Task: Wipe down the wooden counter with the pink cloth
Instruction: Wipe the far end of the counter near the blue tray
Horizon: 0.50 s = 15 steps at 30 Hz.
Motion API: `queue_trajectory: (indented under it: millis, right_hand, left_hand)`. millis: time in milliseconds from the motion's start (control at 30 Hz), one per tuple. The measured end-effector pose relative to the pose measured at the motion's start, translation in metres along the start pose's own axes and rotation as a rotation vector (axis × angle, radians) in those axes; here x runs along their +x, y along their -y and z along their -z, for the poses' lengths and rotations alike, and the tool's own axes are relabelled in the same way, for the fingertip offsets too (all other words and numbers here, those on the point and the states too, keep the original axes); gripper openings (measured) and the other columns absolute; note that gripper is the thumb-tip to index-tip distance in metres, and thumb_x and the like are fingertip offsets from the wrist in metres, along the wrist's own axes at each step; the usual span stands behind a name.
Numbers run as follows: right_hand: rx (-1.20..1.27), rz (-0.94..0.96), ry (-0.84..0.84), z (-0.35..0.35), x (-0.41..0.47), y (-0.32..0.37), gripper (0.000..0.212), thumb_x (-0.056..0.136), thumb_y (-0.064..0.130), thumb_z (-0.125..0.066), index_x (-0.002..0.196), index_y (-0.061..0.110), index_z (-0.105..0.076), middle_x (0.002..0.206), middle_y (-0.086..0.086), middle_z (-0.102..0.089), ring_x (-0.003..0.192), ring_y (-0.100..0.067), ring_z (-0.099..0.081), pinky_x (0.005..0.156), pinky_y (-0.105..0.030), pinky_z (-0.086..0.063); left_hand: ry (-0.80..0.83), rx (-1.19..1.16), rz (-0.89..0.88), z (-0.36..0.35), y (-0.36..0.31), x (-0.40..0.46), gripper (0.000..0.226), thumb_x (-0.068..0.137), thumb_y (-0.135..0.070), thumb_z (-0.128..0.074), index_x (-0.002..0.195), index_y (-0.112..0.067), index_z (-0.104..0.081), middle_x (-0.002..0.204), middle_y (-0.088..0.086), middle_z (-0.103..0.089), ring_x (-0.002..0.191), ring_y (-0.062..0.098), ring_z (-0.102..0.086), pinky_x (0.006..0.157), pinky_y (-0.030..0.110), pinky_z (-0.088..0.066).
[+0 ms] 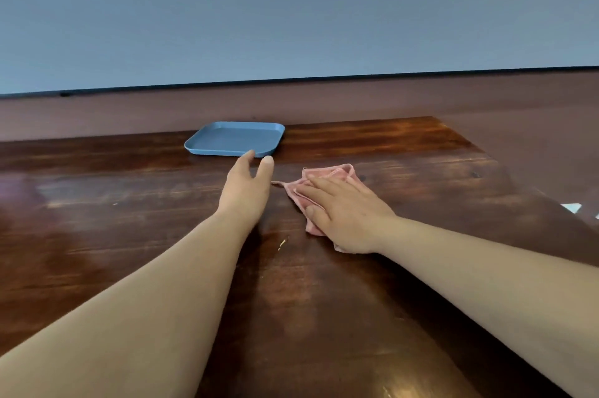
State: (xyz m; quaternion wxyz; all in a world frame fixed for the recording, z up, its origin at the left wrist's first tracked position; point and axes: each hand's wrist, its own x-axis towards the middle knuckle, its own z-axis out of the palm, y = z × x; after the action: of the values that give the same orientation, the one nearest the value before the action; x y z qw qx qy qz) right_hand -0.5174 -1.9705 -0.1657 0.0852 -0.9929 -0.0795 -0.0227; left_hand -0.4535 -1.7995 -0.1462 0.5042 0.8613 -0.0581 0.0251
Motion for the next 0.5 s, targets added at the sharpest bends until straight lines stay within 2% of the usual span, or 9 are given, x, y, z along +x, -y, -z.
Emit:
queue_trajectory:
  millis: [67, 200, 300, 367, 500]
  right_hand:
    - [0.014, -0.038, 0.007, 0.005, 0.008, -0.001, 0.050, 0.107, 0.044, -0.019, 0.156, 0.040, -0.027, 0.166, 0.011, -0.019, 0.154, -0.014, -0.011, 0.123, -0.041, -0.003]
    - [-0.098, -0.167, -0.075, 0.014, 0.026, 0.017, 0.043, 0.107, 0.039, -0.022, 0.139, 0.031, -0.050, 0.150, 0.002, -0.043, 0.142, -0.022, -0.033, 0.114, -0.043, -0.020]
    - [-0.077, -0.065, -0.047, 0.005, 0.003, 0.024, 0.049, 0.105, 0.038, -0.016, 0.149, 0.036, -0.038, 0.153, 0.007, -0.039, 0.145, -0.017, -0.026, 0.115, -0.041, -0.018]
    - [-0.075, 0.029, -0.052, -0.002, -0.018, 0.026, 0.051, 0.105, 0.040, -0.020, 0.155, 0.039, -0.029, 0.160, 0.009, -0.031, 0.150, -0.014, -0.021, 0.119, -0.041, -0.015]
    - [-0.025, 0.015, -0.028, 0.004, -0.011, 0.029, 0.050, 0.107, 0.041, -0.019, 0.155, 0.038, -0.031, 0.162, 0.011, -0.029, 0.151, -0.011, -0.017, 0.121, -0.040, -0.008]
  left_hand:
    - [0.015, 0.118, -0.045, 0.010, 0.003, -0.007, 0.052, 0.099, -0.042, -0.044, 0.147, -0.027, -0.035, 0.151, -0.006, -0.039, 0.137, 0.016, -0.036, 0.107, 0.029, -0.026]
    - [-0.030, 0.442, -0.188, 0.023, 0.017, -0.039, 0.047, 0.099, -0.029, -0.045, 0.145, -0.020, -0.040, 0.150, -0.002, -0.040, 0.138, 0.017, -0.033, 0.111, 0.030, -0.025]
    - [-0.004, 0.588, -0.165, 0.022, 0.031, -0.055, 0.052, 0.101, -0.038, -0.038, 0.149, -0.017, -0.034, 0.157, 0.000, -0.029, 0.146, 0.018, -0.018, 0.119, 0.034, -0.014]
    - [0.011, 0.708, -0.167, 0.019, 0.038, -0.064, 0.057, 0.101, -0.046, -0.030, 0.150, -0.019, -0.030, 0.159, -0.002, -0.024, 0.147, 0.017, -0.013, 0.120, 0.036, -0.009]
    - [-0.020, 0.775, -0.168, 0.014, 0.039, -0.064, 0.059, 0.099, -0.052, -0.026, 0.151, -0.023, -0.029, 0.159, -0.005, -0.022, 0.147, 0.015, -0.013, 0.119, 0.035, -0.010]
